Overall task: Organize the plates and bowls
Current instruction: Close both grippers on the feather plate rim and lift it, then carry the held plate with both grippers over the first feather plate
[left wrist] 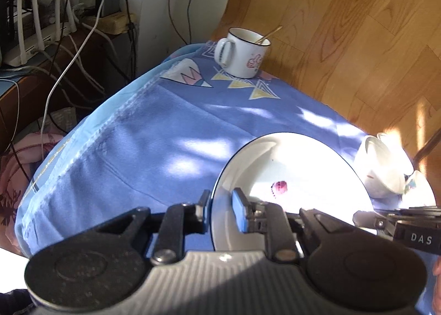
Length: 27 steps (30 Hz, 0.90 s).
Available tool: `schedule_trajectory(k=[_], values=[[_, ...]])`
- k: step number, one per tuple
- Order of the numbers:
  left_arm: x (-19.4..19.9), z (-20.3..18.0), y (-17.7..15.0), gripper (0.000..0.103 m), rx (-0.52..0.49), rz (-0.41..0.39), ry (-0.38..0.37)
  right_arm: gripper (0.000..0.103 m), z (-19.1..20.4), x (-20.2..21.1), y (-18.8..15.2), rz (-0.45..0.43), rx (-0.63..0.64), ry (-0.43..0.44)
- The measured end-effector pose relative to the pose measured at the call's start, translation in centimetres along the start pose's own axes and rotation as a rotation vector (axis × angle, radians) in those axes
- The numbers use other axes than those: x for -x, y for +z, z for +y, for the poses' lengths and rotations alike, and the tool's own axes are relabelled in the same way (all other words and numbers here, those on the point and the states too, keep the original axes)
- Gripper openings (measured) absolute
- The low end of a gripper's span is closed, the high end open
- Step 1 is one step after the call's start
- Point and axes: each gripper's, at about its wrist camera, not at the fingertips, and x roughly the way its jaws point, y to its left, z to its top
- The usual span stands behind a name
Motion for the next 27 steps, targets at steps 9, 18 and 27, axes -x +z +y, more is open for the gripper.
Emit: schedule_trajectory(k=[9, 18, 27], values=[[1.1, -8.9, -4.9, 0.017, -0.094, 0.015, -0.073, 0.012, -6.2, 6.5, -6.8, -0.041, -0.078, -0.07], [1.1, -13.7, -9.9, 0.017, -0.142, 0.048, -0.096, 0.013, -10.2, 9.1, -12.4, -0.039, -0.121, -0.1], [-0.2, -13.8, -11.1, 0.018, -0.151, 0.056, -0.06, 0.014, -10.9, 8.9, -14.4, -0.057, -0.126, -0.095]])
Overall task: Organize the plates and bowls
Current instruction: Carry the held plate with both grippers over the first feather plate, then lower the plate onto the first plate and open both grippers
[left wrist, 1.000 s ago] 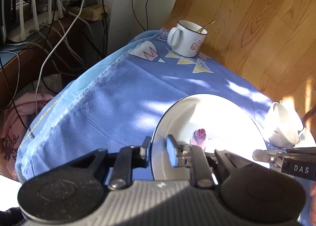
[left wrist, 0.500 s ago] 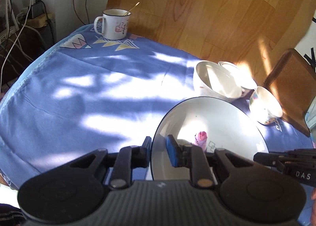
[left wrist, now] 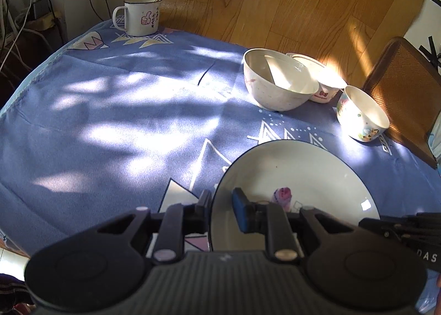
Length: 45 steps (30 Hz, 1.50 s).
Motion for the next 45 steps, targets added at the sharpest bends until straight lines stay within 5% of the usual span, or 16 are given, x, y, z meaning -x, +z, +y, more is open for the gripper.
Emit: schedule_trajectory(k=[15, 29, 37, 45], values=[[2.8, -2.0, 0.9, 0.017, -0.092, -0.077, 0.009, 0.021, -0.6, 1.8, 0.3, -0.068, 0.023, 0.007], [4.7, -4.9, -1.5, 0.018, -0.169, -0.1, 0.03, 0.021, -1.0, 4.4, -0.7, -0.095, 0.019, 0.074], [6.3, -6.7, -2.8, 0.044, -0.223, -0.148, 0.078, 0.021, -0.9, 5.2, -1.6, -0.089, 0.035, 0.097], [8.3, -7.3, -3.0, 0.065, -0.258, -0.28, 0.155, 0.023, -1.2, 6.1, -2.4, -0.117, 0.022, 0.144]])
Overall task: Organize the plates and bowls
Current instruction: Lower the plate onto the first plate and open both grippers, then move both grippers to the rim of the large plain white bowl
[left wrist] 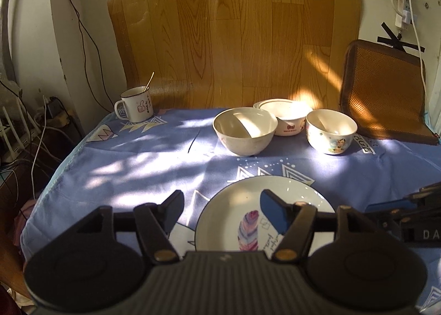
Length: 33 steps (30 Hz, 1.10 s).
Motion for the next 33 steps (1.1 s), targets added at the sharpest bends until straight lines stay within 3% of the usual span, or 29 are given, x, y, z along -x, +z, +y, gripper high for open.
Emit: schedule_trajectory(k=[3, 10, 15, 18, 23, 28, 33], values=[[0.8, 0.4, -0.8, 0.079, 0.014, -0.019, -0.019, 0.024, 0.2, -0.1, -1.0, -0.021, 0.041, 0.042], [2.0, 1.2, -4.9, 0.082, 0.081, -0.073, -0.035, 0.024, -1.0, -1.6, -3.4, -0.059, 0.007, 0.122], [0.7, 0.6, -7.1, 0.082, 0.077, -0.035, -0.03, 0.026, -1.4, -1.9, -3.3, -0.059, 0.03, 0.112], [0.3, 0.1, -7.0, 0.082, 0.058, -0.027, -0.041, 0.026, -1.5, -1.7, -3.0, -0.062, 0.054, 0.096], [0.4, 1.0, -5.7, 0.103, 0.104, -0.046, -0.074, 0.026, -2.0, -1.5, -2.4, -0.057, 0.074, 0.081], [-0.7, 3.5, -3.9, 0.103, 0.09, -0.028, -0.031, 0.026, -2.4, -2.0, -0.6, -0.023, 0.092, 0.044], [-3.1, 7.1, -1.4, 0.101, 0.126, 0.02, -0.065, 0.028, -3.0, -2.9, 2.7, 0.006, 0.061, 0.03]])
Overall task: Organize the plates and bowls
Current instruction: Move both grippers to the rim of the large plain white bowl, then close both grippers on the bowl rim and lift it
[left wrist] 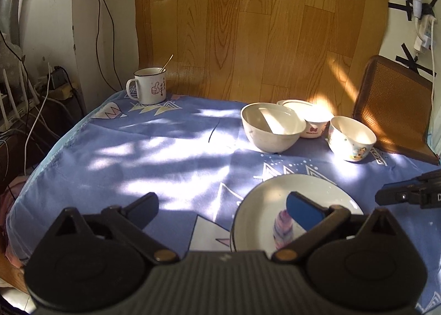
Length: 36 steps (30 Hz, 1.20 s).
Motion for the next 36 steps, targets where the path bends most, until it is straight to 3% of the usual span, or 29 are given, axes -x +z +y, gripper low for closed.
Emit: schedule_trajectory(k=[4, 8, 12, 15, 17, 19, 22, 32, 35, 36], values=[[-3.6, 1.9, 4.8, 0.1, 0.047, 0.05, -0.045, 0.028, -1.3, -1.8, 3.7, 0.018, -0.06, 0.001], [-9.0, 2.0, 9.4, 0.099, 0.008, 0.085, -0.028, 0.029, -3.6, -4.9, 7.5, 0.049, -0.141, -0.014], [-14.5, 1.1, 11.9, 0.09, -0.012, 0.171, -0.045, 0.029, -5.0, -8.5, 10.5, 0.087, -0.18, -0.054], [-18.8, 0.3, 13.9, 0.08, -0.016, 0.202, -0.051, 0.039, -5.6, -10.5, 11.9, 0.098, -0.189, -0.083], [-20.2, 0.1, 14.7, 0.071, -0.019, 0.214, -0.056, 0.04, -6.0, -11.6, 12.5, 0.114, -0.191, -0.09], [-21.5, -0.5, 15.1, 0.061, -0.022, 0.227, -0.07, 0.04, -6.5, -12.5, 12.8, 0.131, -0.202, -0.094], [-22.4, -1.5, 15.1, 0.055, -0.039, 0.243, -0.099, 0.04, -6.8, -13.4, 13.0, 0.143, -0.191, -0.107], [-24.6, -2.1, 13.4, 0.037, -0.068, 0.286, -0.061, 0.04, -7.5, -15.2, 13.1, 0.158, -0.212, -0.108], [-24.9, -2.1, 12.9, 0.024, -0.053, 0.295, -0.065, 0.04, -7.6, -15.7, 13.1, 0.157, -0.221, -0.103], [-24.8, -2.2, 12.8, 0.013, -0.048, 0.294, -0.075, 0.033, -7.6, -15.9, 13.1, 0.156, -0.225, -0.099]])
